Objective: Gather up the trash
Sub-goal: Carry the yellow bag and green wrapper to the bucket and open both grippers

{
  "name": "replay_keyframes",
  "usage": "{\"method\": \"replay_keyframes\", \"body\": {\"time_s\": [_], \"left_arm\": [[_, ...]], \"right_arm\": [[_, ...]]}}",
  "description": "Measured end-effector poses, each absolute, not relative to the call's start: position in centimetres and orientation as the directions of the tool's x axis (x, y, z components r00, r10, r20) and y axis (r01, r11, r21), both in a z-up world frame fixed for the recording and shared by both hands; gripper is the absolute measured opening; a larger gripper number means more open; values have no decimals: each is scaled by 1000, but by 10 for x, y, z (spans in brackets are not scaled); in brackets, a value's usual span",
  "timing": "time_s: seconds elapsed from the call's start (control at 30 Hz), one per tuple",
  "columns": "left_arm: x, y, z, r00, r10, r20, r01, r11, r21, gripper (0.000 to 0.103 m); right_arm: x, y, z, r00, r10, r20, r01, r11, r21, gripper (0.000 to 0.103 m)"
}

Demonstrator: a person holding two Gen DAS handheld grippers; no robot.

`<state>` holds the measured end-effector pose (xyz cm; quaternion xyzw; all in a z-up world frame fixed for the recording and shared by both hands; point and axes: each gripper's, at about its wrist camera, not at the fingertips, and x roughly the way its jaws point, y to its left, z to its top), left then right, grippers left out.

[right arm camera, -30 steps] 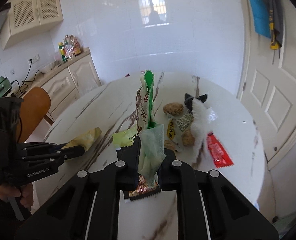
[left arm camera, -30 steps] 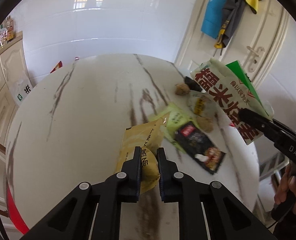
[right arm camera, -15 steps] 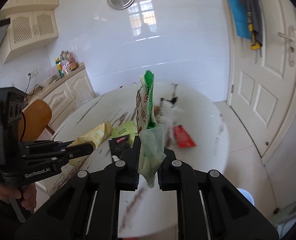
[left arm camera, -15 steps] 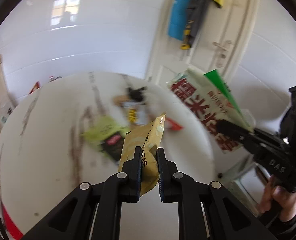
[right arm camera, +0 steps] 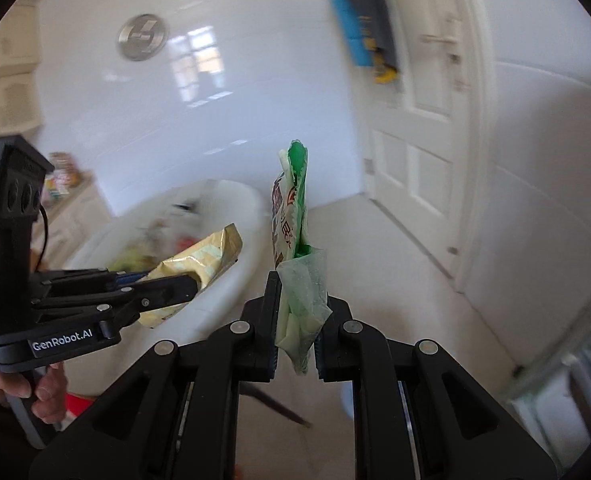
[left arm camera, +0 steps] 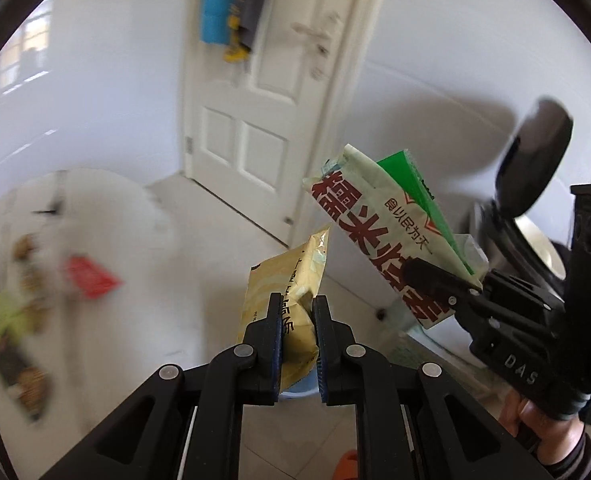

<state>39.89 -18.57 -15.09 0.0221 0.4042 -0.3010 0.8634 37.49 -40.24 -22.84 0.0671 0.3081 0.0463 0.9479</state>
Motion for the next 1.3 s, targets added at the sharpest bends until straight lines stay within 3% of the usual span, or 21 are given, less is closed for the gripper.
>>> {"method": "replay_keyframes", "body": {"time_s": [0.3, 0.63, 0.9, 1.0, 1.13, 1.3], "left_arm": [[490, -290, -239, 365, -425, -829, 591, 793, -146, 10], [579, -340, -323, 305, -337, -891, 578, 809, -108, 14], [576, -362, -329, 362, -313, -878, 544, 836, -73, 51], [560, -353, -312, 396, -316, -862, 530, 845, -67, 56], [525, -336, -279, 447, -341, -827, 532, 844, -61, 66], [473, -308, -227, 517, -385, -765, 546, 836, -52, 79]], "right_arm": [[400, -497, -307, 729, 85, -679, 94, 971, 222, 13], [446, -549, -394, 632, 115, -766, 168, 945, 280, 13], [467, -553, -415, 609, 146, -779, 168, 937, 307, 15], [469, -547, -413, 608, 134, -782, 173, 940, 295, 20], [462, -539, -397, 626, 117, -771, 175, 943, 285, 41], [441, -518, -350, 674, 90, -733, 157, 953, 261, 45]]}}
